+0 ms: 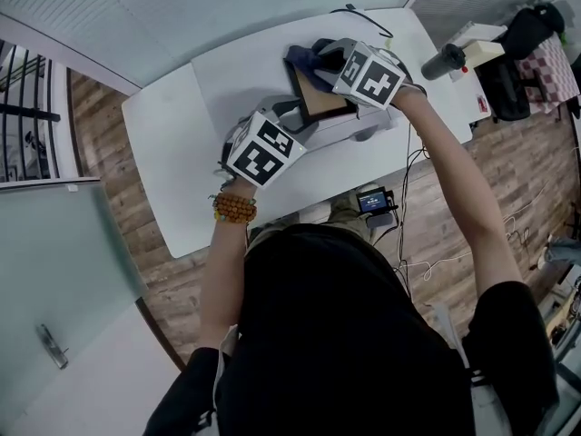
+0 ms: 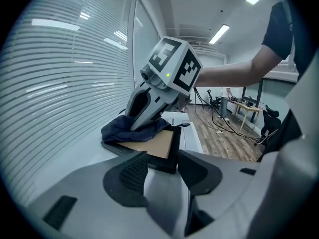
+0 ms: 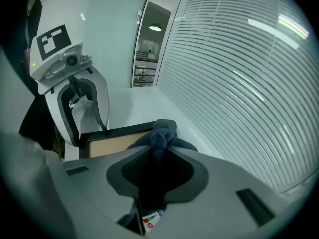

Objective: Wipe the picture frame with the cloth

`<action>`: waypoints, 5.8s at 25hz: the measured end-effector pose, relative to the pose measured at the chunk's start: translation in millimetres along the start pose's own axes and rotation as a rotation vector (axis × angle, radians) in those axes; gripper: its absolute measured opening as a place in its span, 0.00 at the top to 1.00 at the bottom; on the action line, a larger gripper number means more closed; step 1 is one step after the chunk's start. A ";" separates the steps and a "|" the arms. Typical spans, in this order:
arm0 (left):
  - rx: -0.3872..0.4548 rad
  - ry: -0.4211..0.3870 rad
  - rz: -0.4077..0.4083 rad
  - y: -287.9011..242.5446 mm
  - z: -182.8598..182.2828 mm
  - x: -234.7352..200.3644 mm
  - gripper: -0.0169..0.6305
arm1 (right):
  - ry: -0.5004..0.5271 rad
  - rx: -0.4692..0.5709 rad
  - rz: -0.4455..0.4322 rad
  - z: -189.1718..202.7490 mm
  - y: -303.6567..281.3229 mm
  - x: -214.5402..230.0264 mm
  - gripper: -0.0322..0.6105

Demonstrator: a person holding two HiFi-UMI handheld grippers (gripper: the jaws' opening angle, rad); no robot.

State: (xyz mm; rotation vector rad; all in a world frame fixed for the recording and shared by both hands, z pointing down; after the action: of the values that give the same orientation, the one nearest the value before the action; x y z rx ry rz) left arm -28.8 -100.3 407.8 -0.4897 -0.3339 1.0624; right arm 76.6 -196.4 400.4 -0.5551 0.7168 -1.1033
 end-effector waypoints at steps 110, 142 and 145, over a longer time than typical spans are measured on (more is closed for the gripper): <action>0.015 -0.002 0.010 0.9 -0.9 0.5 0.69 | -0.238 0.114 0.104 19.8 27.0 33.8 0.79; 0.014 -0.010 0.005 1.5 -2.3 -0.3 0.69 | 0.058 0.314 -0.153 63.0 77.1 -54.2 0.83; 0.010 -0.014 0.000 0.7 -1.5 0.2 0.69 | 0.206 0.197 -0.225 51.0 71.5 -56.7 0.83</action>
State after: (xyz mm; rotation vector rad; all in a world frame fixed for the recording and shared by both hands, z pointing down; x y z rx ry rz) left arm -28.5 -100.2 406.2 -0.4733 -0.3409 1.0675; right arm 142.4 -115.3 396.1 -0.3619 0.7251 -1.4394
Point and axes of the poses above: the fingertips, and each gripper's own axes: y backward along the fingers, x to its right, z out of its underside, the point moved 8 cm from there along y, backward along the fingers, and after that the axes turned 7 degrees about x, right-handed, at the moved point
